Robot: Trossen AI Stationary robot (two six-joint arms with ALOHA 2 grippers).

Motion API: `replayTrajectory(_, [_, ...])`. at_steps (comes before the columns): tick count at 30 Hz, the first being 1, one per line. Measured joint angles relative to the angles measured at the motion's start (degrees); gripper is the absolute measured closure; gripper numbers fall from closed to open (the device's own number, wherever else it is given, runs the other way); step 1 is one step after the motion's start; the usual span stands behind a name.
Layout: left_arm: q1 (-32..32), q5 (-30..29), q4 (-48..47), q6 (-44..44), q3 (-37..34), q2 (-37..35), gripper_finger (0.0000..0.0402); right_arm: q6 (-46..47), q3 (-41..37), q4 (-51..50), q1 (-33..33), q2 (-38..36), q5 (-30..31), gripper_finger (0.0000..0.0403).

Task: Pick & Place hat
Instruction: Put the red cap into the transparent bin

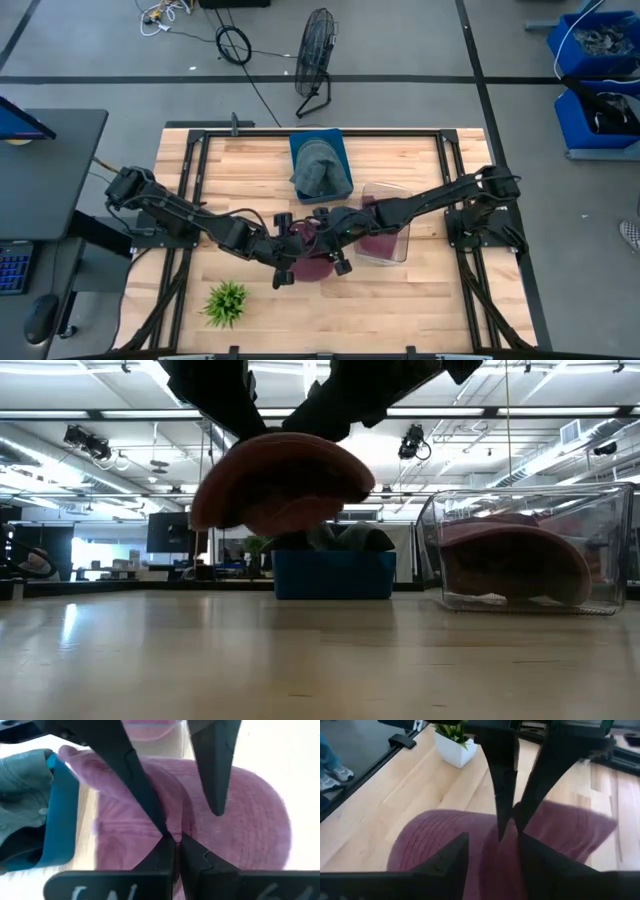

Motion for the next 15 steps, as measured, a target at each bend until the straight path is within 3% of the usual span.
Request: replayTrajectory(15, [0.2,-0.4,0.1,1.3,0.0,0.0,0.0389,1.0,0.1,-4.6,-0.3,0.5,6.3,0.0256])
